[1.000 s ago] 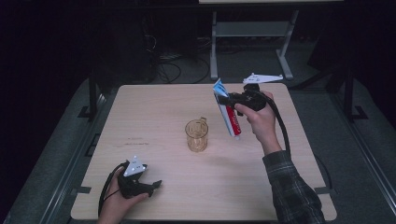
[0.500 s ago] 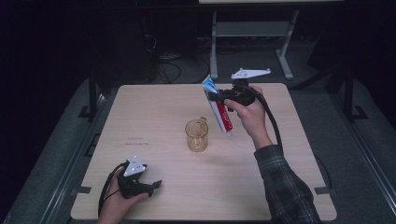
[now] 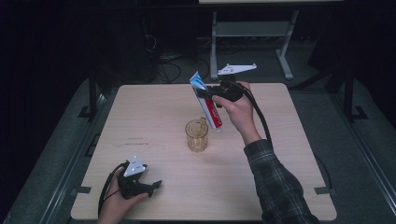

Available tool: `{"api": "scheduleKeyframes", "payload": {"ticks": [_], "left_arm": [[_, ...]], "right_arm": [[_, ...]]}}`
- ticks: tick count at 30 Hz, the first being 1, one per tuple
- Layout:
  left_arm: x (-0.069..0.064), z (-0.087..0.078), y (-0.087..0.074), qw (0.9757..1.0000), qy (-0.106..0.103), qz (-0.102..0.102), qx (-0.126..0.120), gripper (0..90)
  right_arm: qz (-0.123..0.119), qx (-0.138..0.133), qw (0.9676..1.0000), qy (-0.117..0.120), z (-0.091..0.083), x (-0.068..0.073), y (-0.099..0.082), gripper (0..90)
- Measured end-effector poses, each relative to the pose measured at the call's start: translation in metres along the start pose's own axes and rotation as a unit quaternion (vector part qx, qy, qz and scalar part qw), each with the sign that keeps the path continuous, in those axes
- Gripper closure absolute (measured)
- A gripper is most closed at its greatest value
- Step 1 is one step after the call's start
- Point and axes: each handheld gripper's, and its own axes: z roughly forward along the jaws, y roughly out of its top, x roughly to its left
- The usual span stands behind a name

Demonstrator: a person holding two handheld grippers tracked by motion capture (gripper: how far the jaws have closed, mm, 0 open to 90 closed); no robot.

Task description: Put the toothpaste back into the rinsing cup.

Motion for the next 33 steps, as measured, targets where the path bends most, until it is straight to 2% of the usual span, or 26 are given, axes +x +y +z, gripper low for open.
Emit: {"api": "scheduleKeyframes", "payload": {"ticks": [11, 20, 33], "left_arm": [[-0.001, 0.0, 0.0, 1.0, -0.002, 0.001, 0.0, 13.4], [-0.001, -0.001, 0.0, 1.0, -0.003, 0.003, 0.0, 13.4], [-0.001, -0.001, 0.0, 1.0, -0.004, 0.003, 0.001, 13.4]], "right_arm": [[-0.008, 0.005, 0.9999, 0.008, 0.02, 0.009, 0.01, 73.6], [-0.004, 0.007, 0.9999, 0.014, 0.034, 0.012, 0.013, 73.6], [-0.008, 0.007, 0.9998, 0.019, 0.044, 0.016, 0.017, 73.4]]}}
